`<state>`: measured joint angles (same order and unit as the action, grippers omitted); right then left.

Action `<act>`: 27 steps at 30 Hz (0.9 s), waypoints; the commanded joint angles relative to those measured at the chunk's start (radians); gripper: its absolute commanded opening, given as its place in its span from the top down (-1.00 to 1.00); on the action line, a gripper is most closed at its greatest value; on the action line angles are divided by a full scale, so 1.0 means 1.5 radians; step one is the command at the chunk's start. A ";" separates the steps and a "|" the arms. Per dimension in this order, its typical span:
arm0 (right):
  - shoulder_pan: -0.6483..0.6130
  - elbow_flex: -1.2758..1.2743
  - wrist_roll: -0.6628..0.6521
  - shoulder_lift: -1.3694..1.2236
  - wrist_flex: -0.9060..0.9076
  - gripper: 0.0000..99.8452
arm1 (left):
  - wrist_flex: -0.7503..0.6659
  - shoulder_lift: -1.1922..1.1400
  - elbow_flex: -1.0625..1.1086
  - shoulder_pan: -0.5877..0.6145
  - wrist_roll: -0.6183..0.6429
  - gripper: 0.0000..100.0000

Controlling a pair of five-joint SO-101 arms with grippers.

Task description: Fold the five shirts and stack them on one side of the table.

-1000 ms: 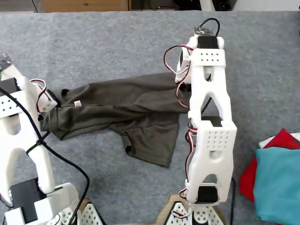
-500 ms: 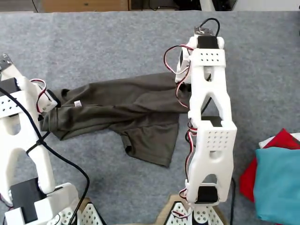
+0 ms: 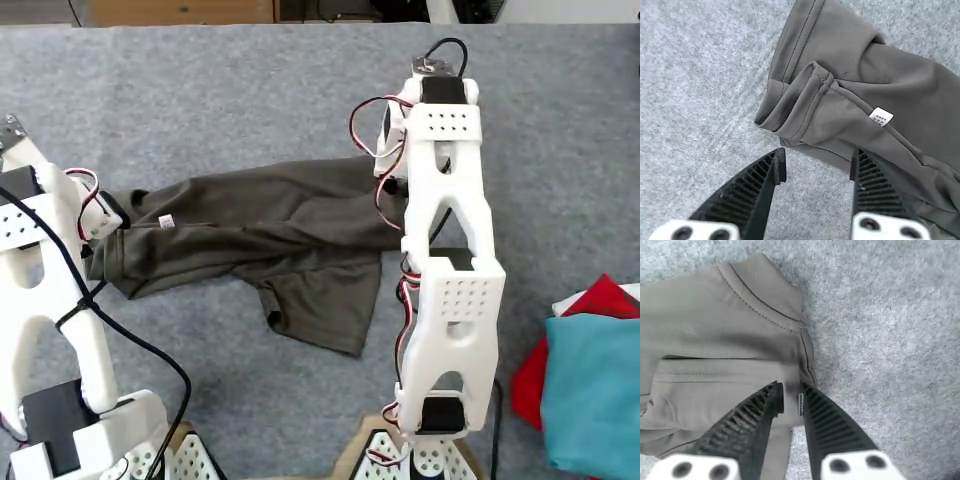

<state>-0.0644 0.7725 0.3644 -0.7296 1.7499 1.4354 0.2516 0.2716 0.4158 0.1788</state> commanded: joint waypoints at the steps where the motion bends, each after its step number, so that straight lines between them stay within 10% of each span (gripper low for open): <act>1: -0.009 0.018 -0.006 0.004 0.002 0.85 | 0.003 0.028 -0.008 0.006 -0.001 0.55; 27: 0.018 -0.008 -0.006 -0.063 -0.002 0.84 | 0.000 0.024 -0.004 0.006 -0.002 0.55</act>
<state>-0.0644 0.7541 0.3644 -0.8293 1.7499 1.4354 0.2516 0.2716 0.4158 0.1788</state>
